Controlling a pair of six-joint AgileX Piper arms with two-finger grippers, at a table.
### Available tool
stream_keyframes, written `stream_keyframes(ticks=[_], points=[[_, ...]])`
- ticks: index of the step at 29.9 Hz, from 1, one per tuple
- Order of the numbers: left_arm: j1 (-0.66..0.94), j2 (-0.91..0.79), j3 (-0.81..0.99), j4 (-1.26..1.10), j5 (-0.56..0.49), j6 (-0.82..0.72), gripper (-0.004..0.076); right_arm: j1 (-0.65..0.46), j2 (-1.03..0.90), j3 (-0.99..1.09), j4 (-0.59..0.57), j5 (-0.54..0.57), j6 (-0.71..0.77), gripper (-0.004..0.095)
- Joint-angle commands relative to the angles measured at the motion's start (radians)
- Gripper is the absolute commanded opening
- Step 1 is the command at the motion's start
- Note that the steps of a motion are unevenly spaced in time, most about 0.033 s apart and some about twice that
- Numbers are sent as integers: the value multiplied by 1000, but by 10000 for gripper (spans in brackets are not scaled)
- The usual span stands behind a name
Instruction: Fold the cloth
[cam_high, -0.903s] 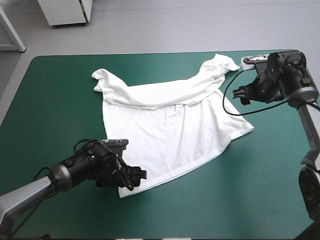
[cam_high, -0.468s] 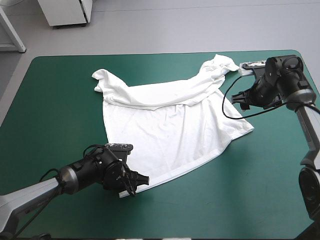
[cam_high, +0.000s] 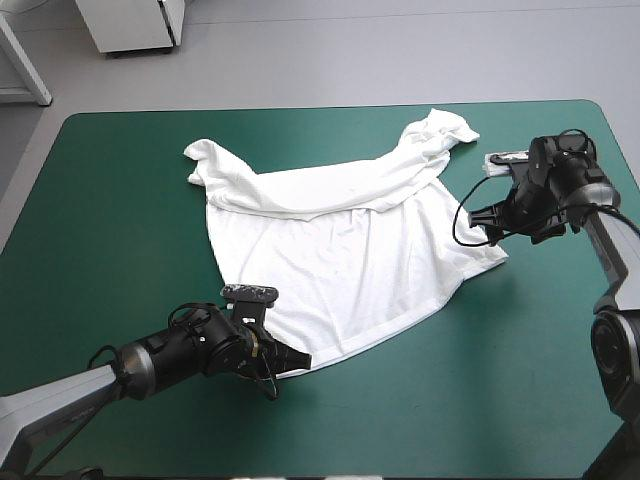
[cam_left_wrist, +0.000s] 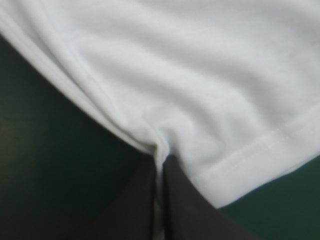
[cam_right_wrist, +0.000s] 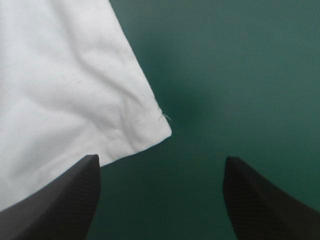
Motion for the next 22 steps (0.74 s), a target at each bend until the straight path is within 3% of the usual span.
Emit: stream_keyframes(ticks=[1,11,14,19,22], points=[[-6,33,40,5,-14,-4,-6,-8,3,-23,21,-13,-4,644],[-6,33,40,15,-13,-4,-6,-8,163,-23,89,-46,-25,615],[-4,27,38,69,0,-8,-6,-8,174,-23,141,-42,-57,454],[10,-36,-28,283,160,-113,-6,-8,123,-34,213,-40,-102,0],[56,-84,-123,341,280,-69,-6,-8,68,-65,217,-33,-100,-17]])
